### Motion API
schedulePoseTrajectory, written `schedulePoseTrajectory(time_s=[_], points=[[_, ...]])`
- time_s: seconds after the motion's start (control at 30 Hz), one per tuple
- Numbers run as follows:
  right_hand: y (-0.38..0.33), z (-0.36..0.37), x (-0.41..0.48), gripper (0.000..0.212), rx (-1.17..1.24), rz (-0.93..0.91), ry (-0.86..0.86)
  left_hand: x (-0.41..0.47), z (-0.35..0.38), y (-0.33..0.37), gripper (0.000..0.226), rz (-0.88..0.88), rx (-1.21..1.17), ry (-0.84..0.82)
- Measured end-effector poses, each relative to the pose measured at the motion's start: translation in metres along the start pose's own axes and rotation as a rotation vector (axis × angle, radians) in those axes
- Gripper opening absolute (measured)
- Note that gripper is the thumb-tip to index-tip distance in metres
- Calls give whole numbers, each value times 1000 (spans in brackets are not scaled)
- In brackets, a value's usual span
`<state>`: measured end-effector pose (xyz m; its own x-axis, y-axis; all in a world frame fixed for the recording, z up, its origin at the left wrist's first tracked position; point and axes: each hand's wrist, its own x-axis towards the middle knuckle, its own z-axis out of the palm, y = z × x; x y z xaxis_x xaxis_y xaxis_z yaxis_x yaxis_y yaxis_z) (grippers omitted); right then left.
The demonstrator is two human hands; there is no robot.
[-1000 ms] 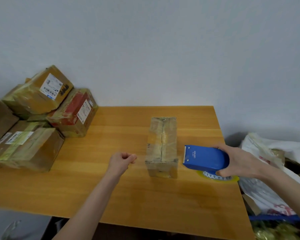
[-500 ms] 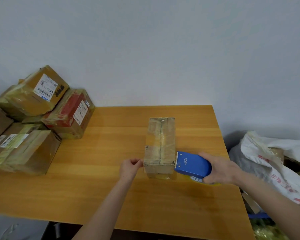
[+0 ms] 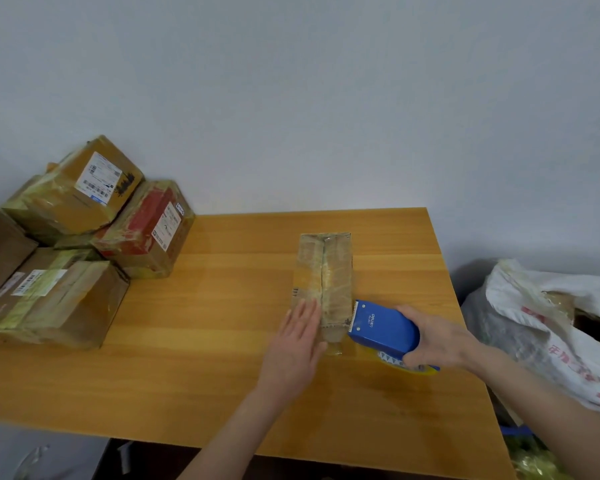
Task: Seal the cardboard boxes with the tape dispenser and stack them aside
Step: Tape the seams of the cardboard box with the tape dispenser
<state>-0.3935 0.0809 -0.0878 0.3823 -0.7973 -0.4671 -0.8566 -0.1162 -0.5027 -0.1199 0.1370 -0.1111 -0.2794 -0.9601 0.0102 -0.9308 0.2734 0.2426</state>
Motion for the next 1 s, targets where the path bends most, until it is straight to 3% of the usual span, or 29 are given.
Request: schedulePoseTrajectory(time_s=[0.07, 0.13, 0.23, 0.37, 0.53, 0.8, 1.0], points=[[4, -2, -2, 80, 15, -22, -5, 1, -1, 3, 65, 20, 193, -89], [10, -4, -6, 89, 73, -65, 20, 1, -1, 6, 64, 51, 245, -24], [16, -8, -15, 84, 132, -140, 101, 2, 7, 12, 61, 136, 266, 60], [21, -18, -23, 83, 128, -172, 106, 3, 11, 7, 74, 137, 255, 35], [37, -22, -28, 85, 132, -185, 65, 3, 10, 5, 74, 89, 242, -35], [30, -19, -15, 85, -274, -104, 35, 5, 9, 5, 82, 102, 251, -23], [0, -21, 12, 82, -342, -78, -27, 6, 12, 5, 76, 76, 246, -48]])
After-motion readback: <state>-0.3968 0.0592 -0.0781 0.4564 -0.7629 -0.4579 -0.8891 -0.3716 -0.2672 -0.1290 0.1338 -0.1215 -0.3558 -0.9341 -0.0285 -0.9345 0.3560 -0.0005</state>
